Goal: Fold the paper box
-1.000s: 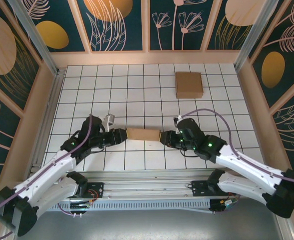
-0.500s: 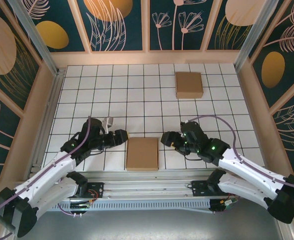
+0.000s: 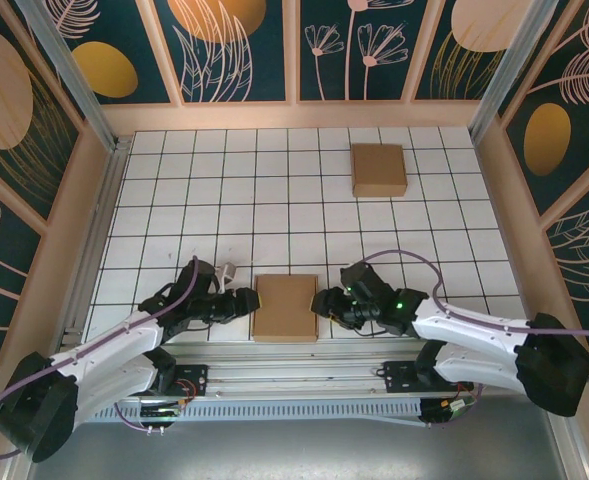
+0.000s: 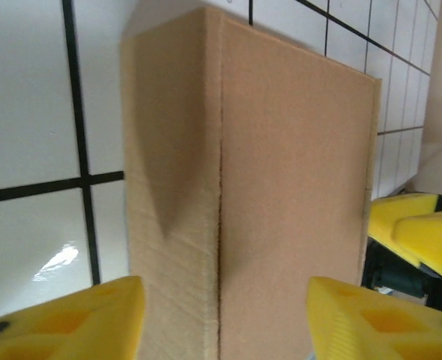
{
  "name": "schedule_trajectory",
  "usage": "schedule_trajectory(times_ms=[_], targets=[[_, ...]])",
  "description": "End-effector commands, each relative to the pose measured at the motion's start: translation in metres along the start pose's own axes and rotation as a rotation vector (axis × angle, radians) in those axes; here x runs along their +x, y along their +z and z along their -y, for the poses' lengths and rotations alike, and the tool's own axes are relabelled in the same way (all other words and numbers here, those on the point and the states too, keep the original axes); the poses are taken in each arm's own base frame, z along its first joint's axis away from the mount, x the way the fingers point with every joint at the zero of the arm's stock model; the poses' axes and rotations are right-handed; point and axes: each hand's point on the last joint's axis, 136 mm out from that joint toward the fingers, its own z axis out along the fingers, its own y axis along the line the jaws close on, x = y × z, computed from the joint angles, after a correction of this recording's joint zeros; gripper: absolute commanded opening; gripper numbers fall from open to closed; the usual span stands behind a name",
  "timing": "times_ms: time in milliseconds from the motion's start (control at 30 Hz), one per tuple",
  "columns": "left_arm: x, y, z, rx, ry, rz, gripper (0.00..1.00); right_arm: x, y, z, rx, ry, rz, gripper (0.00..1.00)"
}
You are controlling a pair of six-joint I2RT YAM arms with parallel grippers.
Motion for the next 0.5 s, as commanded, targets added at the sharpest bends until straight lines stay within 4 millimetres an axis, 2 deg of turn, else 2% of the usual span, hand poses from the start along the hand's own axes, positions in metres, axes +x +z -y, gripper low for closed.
schedule_trajectory(times_ms=[0, 133, 267, 367, 467], targets=[[-0.004, 0.005, 0.019, 0.078, 0.016, -0.002, 0.45, -0.004, 0.006, -0.02, -0.082, -0.02, 0.016, 0.43], [-0.006, 0.01, 0.019, 0.079, 0.005, 0.0, 0.31, -0.01, 0.011, -0.025, -0.083, -0.028, 0.035, 0.32], [-0.026, 0.008, 0.03, 0.089, -0.002, 0.084, 0.28, -0.026, 0.012, -0.03, -0.089, -0.018, 0.089, 0.27], [-0.048, 0.01, 0.043, 0.102, 0.003, 0.151, 0.29, -0.051, 0.013, -0.032, -0.109, 0.016, 0.13, 0.27], [-0.078, 0.019, 0.047, 0.044, 0.034, 0.234, 0.32, -0.085, 0.013, -0.037, -0.131, 0.015, 0.182, 0.26]])
